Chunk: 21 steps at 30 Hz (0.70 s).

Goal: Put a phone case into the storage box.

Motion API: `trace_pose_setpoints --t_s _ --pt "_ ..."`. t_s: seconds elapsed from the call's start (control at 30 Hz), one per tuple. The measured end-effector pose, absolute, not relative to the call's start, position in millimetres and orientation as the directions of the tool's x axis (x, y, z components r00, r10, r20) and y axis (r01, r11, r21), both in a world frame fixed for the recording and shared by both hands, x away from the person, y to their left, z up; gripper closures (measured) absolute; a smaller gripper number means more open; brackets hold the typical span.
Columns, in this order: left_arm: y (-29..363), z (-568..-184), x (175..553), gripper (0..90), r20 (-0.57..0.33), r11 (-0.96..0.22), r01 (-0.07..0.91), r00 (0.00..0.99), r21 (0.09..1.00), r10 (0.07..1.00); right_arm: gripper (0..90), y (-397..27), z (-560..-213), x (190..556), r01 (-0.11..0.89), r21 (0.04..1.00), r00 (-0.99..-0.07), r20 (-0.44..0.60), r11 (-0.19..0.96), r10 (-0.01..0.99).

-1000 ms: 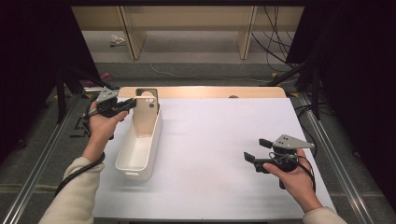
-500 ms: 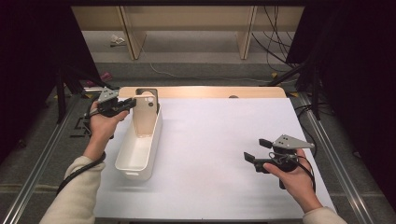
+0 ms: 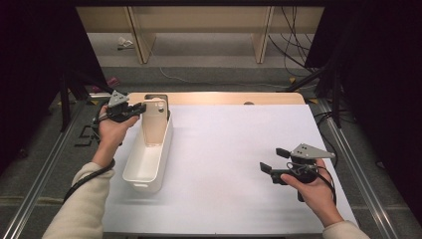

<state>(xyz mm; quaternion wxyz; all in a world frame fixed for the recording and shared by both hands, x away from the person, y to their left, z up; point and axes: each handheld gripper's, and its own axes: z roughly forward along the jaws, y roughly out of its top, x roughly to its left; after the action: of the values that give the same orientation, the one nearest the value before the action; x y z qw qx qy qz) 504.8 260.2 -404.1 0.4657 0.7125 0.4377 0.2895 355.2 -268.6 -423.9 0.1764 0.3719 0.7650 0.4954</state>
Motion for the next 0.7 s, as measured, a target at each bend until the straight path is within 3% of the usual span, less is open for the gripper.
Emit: trace_pose_setpoints --t_s 0.5,0.7 --pt "256.3 -403.9 511.6 73.7 0.051 -0.230 0.369 0.434 0.900 0.899 17.2 -268.6 -424.1 355.4 0.395 0.889 -0.661 0.100 0.233 0.744" --pt "254.0 -401.6 512.0 67.7 0.082 -0.254 0.371 0.421 0.893 0.903 17.2 -268.6 -424.0 355.3 0.394 0.889 -0.661 0.099 0.232 0.744"
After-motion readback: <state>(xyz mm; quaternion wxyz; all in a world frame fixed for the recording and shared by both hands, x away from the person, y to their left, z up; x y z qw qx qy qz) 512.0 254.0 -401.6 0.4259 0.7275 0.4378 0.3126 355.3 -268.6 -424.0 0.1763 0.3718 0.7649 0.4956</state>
